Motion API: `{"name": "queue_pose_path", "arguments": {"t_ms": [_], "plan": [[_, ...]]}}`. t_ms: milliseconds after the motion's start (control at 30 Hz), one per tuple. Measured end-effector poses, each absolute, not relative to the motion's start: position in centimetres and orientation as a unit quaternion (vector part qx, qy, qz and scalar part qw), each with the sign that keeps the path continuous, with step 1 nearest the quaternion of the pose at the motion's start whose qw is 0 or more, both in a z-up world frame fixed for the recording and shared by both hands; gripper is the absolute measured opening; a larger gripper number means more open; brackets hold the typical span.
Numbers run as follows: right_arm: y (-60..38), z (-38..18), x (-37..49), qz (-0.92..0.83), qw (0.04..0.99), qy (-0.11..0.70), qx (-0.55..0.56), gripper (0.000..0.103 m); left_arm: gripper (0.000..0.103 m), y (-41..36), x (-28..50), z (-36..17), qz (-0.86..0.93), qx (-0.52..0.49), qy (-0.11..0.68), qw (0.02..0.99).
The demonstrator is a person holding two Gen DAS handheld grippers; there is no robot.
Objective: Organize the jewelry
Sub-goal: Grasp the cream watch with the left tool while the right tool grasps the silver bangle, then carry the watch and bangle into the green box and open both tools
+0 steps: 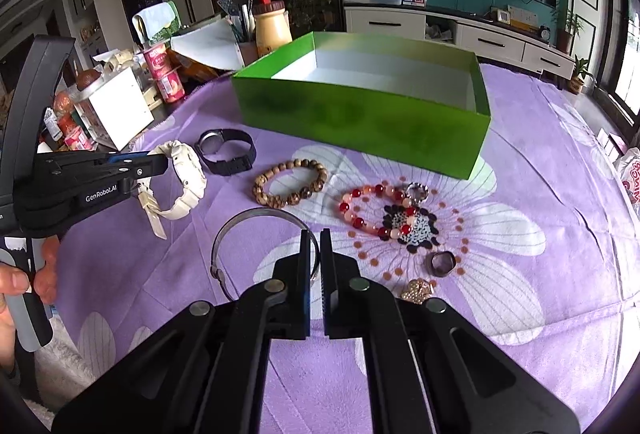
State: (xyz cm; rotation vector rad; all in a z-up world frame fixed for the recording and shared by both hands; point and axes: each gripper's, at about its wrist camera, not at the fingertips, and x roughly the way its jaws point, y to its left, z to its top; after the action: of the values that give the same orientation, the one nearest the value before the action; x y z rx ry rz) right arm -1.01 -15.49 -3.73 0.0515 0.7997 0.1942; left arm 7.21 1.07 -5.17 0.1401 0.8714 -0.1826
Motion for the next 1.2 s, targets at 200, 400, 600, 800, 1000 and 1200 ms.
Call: {"name": "queue_pose_path", "arguments": {"t_ms": [200,400,600,800,1000,1200], "plan": [[-15.9,-2.7,-1.0,0.096,0.921,0.376,0.031,0.004,0.008,0.3,7.0,-3.5,-0.097,0.073,0.403,0.907],[-16.5,-1.7,-0.7,0.094,0.927,0.362,0.036,0.004,0.008,-0.8,7.3,-2.4,-0.104,0.081,0.389,0.912],[-17.3,-0.9,0.0,0.09,0.933,0.347,0.039,0.004,0.008,-1.9,8.2,-1.6,-0.111,0.087,0.38,0.914],[-18.3,0.0,1.4,0.084,0.938,0.333,0.043,0.004,0.008,-3.0,9.6,-1.0,-0.117,0.09,0.372,0.916],[-19.6,1.5,4.0,0.071,0.947,0.311,0.044,0.004,0.008,-3.9,12.5,-0.1,-0.124,0.082,0.367,0.918],[-20.8,2.7,8.3,0.061,0.953,0.294,0.047,0.004,0.008,-5.1,16.8,0.7,-0.133,0.064,0.372,0.916]]}}
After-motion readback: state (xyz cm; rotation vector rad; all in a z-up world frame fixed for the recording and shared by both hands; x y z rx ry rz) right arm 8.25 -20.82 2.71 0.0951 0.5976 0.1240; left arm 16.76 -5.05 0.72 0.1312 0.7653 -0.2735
